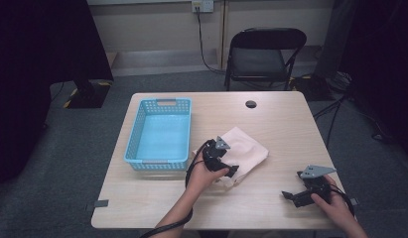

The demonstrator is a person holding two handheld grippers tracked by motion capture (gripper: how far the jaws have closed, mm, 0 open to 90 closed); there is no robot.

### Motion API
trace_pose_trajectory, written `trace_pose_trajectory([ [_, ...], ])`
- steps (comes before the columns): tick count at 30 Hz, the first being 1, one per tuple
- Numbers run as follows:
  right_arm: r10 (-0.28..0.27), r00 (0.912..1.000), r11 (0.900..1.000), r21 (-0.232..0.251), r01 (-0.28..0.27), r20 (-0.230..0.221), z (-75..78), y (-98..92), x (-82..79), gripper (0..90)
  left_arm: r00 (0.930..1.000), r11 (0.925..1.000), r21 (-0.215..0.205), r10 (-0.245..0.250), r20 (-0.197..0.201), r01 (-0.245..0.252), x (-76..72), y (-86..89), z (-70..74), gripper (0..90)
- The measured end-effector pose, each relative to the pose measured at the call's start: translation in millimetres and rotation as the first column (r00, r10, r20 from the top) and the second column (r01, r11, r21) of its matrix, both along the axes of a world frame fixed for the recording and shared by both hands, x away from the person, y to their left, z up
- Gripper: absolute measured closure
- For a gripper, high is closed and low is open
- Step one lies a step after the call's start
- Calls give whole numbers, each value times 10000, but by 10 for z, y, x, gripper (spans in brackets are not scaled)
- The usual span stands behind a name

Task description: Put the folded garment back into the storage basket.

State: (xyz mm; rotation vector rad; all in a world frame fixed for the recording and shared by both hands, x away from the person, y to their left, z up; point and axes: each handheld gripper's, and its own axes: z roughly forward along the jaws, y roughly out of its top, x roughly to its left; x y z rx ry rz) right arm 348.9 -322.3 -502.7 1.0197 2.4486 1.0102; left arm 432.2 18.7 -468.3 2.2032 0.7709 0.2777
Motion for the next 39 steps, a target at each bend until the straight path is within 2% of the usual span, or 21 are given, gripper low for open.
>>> trace_pose_trajectory([
  [7,0,10000,10000,-1,0,0,0,0,0,0,9999,9999,80,112,83,-112,52,-33,-21,54],
  [9,6,10000,10000,-2,-6,5,0,0,0,0,9998,9999,-24,112,139,-112,65,-47,-6,54],
  [12,5,10000,10000,-1,-5,3,0,0,0,0,9996,9999,33,135,241,-136,90,-69,21,54],
  [20,6,10000,10000,-2,-6,3,0,0,0,0,9992,9992,71,393,35,-393,208,-126,-38,54],
  [23,2,10000,10000,0,-2,2,0,0,0,0,9989,9985,258,477,29,-478,255,-146,-74,54],
  [25,3,10000,10000,0,-3,3,0,0,0,0,9988,9986,209,474,116,-476,287,-159,-89,50],
  [28,6,10000,10000,-3,-6,4,0,0,1,0,9988,9969,646,429,231,-443,322,-180,-124,48],
  [30,4,10000,10000,-3,-4,3,0,0,0,0,9989,9965,687,469,20,-469,338,-173,-179,47],
  [33,6,10000,10000,-2,-6,4,0,0,0,0,9992,9970,678,354,186,-366,315,-160,-223,46],
  [39,4,10000,10000,-3,-4,3,0,0,0,0,9995,9947,979,305,71,-310,287,-189,-231,23],
])
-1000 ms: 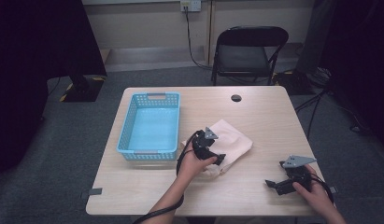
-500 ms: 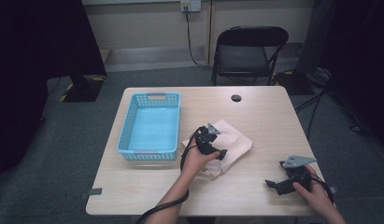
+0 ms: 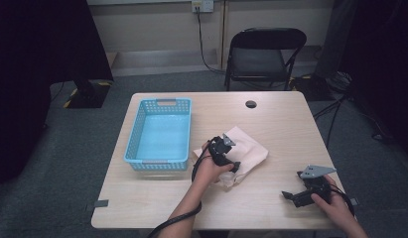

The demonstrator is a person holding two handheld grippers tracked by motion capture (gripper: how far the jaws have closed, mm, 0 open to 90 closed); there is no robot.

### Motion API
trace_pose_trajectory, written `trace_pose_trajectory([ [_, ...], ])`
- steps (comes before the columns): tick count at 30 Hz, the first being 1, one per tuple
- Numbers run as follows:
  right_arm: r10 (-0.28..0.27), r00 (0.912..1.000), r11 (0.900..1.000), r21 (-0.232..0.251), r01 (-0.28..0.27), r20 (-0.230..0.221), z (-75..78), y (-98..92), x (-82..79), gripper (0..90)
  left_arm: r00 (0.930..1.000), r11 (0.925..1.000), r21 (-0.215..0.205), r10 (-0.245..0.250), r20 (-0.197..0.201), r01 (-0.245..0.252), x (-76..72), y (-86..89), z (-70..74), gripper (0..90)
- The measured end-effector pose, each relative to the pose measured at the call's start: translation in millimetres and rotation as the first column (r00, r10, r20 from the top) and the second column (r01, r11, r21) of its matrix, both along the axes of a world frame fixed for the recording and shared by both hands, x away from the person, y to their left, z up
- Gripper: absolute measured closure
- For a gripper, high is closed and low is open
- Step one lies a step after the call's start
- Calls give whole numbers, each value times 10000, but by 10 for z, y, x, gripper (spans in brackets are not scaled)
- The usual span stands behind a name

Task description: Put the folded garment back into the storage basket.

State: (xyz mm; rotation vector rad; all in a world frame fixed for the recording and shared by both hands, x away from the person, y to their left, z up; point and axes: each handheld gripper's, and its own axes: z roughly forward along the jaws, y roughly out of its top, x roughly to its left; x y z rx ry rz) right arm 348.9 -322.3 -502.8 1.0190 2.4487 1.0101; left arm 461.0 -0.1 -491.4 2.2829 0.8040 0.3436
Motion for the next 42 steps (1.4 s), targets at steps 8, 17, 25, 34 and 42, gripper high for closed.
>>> trace_pose_trajectory([
  [8,1,10000,10000,0,-1,1,0,0,0,0,9996,9996,260,99,-278,-92,-13,-21,38,69],
  [17,1,10000,10000,1,-1,2,0,0,0,0,9983,9977,402,-536,-234,545,-82,-26,124,469],
  [25,1,10000,10000,1,-1,-1,0,0,0,0,9979,9942,1055,-167,-621,232,-178,-109,209,678],
  [34,3,10000,10000,-1,-3,0,0,0,1,0,9957,9970,751,235,-901,-167,-245,-125,305,750],
  [42,-4,10000,10000,3,4,2,0,0,1,0,9947,9999,-93,79,-1023,-89,-320,19,552,764],
])
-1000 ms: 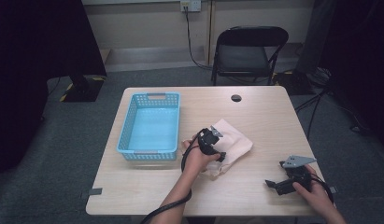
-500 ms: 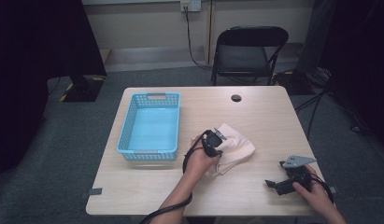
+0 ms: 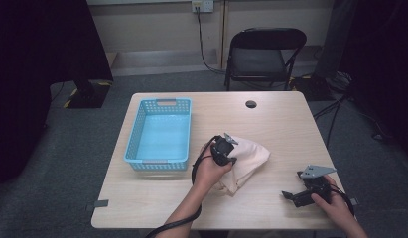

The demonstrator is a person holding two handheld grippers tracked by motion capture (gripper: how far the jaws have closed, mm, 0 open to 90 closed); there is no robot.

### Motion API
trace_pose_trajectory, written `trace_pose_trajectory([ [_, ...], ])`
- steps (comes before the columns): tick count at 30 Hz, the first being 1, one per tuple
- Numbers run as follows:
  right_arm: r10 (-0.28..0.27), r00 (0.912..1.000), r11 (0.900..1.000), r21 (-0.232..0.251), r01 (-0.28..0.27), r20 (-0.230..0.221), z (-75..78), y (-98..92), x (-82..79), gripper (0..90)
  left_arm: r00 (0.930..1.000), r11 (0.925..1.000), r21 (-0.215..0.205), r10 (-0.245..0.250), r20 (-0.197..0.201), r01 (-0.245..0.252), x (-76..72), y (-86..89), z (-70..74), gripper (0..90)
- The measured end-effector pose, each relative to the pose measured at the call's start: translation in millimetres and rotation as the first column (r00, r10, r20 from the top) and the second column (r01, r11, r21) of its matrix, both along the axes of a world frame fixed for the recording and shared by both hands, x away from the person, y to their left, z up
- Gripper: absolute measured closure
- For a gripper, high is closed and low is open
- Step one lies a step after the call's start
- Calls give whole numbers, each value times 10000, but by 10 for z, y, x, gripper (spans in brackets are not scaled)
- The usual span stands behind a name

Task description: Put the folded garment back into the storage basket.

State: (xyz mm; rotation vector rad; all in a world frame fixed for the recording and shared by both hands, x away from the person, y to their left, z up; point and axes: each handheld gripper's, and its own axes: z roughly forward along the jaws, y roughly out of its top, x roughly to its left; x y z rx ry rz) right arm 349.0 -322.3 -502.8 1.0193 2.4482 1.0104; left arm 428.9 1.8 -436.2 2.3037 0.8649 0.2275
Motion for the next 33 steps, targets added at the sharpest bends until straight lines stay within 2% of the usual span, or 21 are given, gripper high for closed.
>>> trace_pose_trajectory([
  [4,0,10000,10000,-3,0,-2,0,0,0,0,10000,9982,-599,-68,-38,66,-31,65,124,773],
  [7,-1,10000,10000,-3,1,-2,0,0,0,0,9999,9967,-809,-108,-29,105,-51,78,208,779],
  [12,2,10000,10000,-3,-2,0,0,0,0,0,9998,9882,-1529,-117,-183,87,-53,107,316,788],
  [21,3,10000,10000,-5,-3,1,0,0,0,0,9997,9788,-2047,-15,-258,-38,-69,185,433,790],
  [33,-1,10000,10000,-2,1,-2,0,0,0,0,9999,9737,-2278,79,-96,-99,-110,308,647,791],
])
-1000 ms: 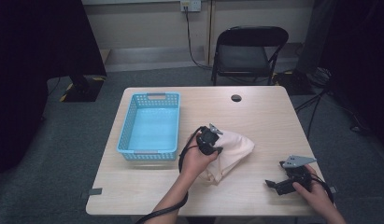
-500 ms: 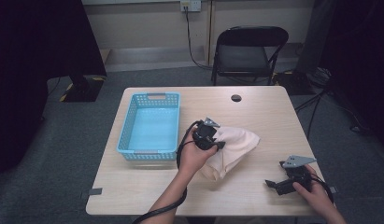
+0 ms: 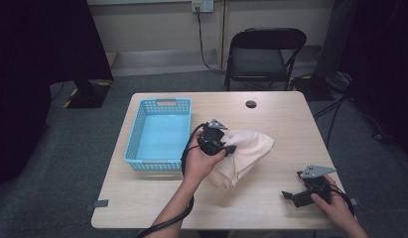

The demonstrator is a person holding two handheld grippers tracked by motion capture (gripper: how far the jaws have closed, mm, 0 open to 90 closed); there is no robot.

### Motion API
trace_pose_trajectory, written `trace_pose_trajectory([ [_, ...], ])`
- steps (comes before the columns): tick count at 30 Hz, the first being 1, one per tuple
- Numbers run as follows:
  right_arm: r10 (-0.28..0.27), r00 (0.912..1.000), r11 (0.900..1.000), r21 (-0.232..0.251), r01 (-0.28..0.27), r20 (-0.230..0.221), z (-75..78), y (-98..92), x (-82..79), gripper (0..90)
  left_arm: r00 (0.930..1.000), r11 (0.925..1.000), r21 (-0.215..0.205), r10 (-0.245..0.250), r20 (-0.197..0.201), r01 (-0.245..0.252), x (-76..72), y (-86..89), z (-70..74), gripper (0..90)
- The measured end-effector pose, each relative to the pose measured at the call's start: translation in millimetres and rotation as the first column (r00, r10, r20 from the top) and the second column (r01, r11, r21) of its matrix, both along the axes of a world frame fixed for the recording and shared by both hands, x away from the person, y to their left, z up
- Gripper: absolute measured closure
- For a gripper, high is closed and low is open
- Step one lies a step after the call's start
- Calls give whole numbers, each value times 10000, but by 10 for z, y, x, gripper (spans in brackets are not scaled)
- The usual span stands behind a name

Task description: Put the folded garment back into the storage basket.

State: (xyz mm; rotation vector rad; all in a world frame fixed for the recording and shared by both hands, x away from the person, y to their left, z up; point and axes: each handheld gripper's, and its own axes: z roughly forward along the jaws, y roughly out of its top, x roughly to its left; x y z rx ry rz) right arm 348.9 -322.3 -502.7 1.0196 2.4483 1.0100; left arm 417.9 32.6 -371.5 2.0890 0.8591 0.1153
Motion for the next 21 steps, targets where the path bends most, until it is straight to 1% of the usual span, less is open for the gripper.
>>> trace_pose_trajectory([
  [4,2,10000,10000,-2,-2,1,0,0,0,0,10000,10000,32,6,53,-6,5,32,54,792],
  [9,1,10000,10000,-2,-1,-5,0,0,0,0,9999,9999,-5,102,-16,-102,18,83,113,792],
  [13,8,10000,10000,-6,-8,18,0,-1,1,0,10000,10000,11,64,56,-64,14,122,163,792],
  [16,0,10000,10000,1,0,3,0,0,0,0,10000,9999,-89,61,39,-61,14,153,202,792],
  [19,1,10000,10000,1,-1,5,0,0,0,0,9999,9997,-209,158,65,-157,19,188,245,792],
  [21,3,10000,10000,-1,-3,6,0,0,0,0,9997,9995,-195,239,112,-236,20,212,271,792],
])
